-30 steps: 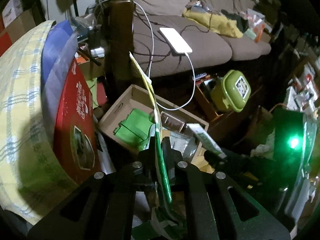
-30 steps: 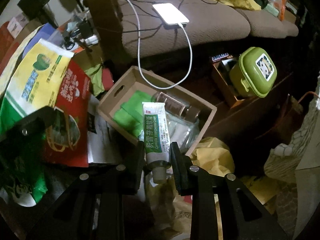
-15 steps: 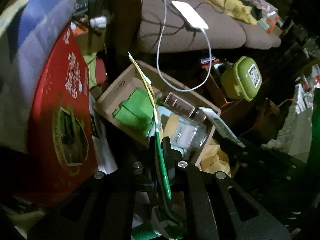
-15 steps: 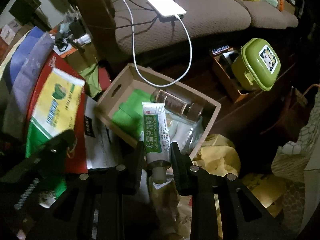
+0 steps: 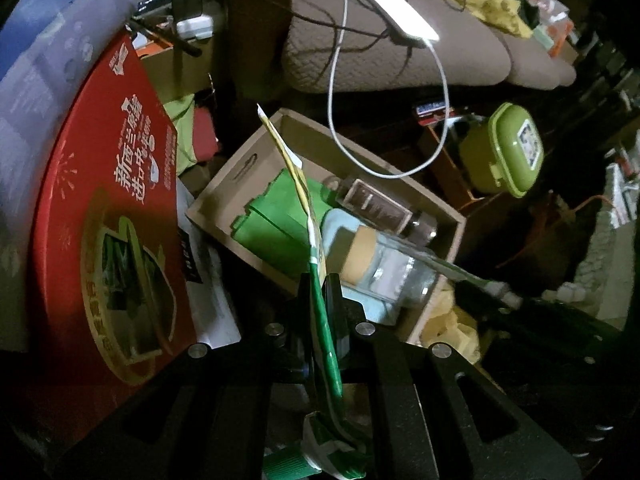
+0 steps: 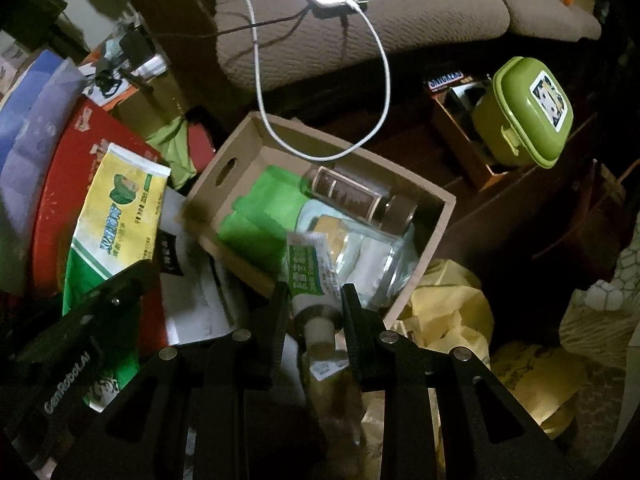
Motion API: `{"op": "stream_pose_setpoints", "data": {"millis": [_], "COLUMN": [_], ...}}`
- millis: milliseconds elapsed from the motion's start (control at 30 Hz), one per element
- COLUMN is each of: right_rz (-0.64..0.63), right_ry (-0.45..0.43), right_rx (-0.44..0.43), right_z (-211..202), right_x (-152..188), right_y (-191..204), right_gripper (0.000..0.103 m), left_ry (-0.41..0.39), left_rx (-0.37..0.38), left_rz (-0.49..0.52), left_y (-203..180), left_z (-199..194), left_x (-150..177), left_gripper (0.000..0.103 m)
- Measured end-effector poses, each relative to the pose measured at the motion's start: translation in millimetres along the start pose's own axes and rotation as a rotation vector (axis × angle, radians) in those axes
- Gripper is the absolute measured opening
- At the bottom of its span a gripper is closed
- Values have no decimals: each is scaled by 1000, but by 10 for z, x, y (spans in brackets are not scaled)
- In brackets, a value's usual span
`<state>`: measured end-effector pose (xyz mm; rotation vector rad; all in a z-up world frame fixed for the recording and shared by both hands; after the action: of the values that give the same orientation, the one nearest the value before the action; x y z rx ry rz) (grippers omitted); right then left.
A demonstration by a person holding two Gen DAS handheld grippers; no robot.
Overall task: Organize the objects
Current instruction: 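Lower the tube into the box with the right gripper while the left brings the Darlie box, then lower the Darlie box into the floor box with the left gripper and open both grippers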
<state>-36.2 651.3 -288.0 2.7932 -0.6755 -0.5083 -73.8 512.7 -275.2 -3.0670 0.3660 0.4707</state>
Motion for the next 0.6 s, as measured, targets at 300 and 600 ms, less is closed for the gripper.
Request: {"op": "stream_pose_setpoints", "data": {"millis": [300,600], "right_rz": [9,22], "right_ry": [-14,-3], "right_rx": [-12,-10], "right_z": [54,212], "right_x": [-139,-220], "right_y": [-78,-136], "right_gripper": [25,25], "left_ry": [38,81], "left_rx": [-23,-81], "left_rz": [-10,9], "left_y": [33,24], "left_z": [236,558], "left_x": [-77,-199], "left_gripper": [6,6]}}
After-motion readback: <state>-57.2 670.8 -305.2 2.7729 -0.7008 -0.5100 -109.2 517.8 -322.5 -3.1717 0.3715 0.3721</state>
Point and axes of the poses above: each gripper's, at about its wrist camera, not at the fingertips, and z roughly the way its jaws point, y to its left, x to its underside, the point moved 8 cm from there along z, roughly the way its jaws point, and after that the axes turned 8 degrees about -x, right-handed, at the moved point
